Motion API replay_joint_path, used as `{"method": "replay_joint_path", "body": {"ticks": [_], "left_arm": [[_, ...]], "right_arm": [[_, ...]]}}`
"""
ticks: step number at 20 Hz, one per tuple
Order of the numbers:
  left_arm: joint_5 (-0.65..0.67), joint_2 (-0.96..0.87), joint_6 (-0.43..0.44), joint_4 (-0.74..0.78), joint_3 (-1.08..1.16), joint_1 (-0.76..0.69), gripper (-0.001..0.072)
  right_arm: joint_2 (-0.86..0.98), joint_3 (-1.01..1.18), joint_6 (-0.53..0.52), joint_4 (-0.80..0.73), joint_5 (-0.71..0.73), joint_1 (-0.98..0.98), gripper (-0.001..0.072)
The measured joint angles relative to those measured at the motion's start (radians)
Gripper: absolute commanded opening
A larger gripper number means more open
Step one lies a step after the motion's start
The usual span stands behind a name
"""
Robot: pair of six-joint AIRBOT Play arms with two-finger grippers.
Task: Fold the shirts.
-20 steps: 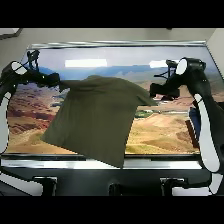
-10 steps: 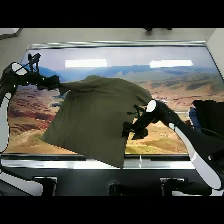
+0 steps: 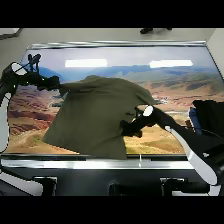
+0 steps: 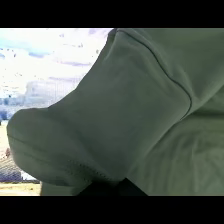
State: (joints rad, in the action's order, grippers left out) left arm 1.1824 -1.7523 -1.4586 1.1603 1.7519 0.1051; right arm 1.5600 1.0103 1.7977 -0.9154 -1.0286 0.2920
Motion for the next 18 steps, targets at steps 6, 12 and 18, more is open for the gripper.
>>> {"method": "replay_joint_path", "body": {"ticks": [6, 12, 18], "left_arm": [[0.064, -0.002, 0.007, 0.0, 0.0, -0.001, 0.0035], [0.127, -0.008, 0.037, -0.003, -0.024, -0.053, 0.0035], [0.142, -0.015, 0.055, -0.003, -0.033, -0.088, 0.0035]], "right_arm": [[-0.113, 0.24, 0.011, -0.148, 0.066, -0.407, 0.0042], [-0.112, 0.305, 0.037, -0.174, 0.061, -0.555, 0.0615], [-0.171, 0.238, -0.126, -0.171, -0.282, -0.525, 0.0619]]}}
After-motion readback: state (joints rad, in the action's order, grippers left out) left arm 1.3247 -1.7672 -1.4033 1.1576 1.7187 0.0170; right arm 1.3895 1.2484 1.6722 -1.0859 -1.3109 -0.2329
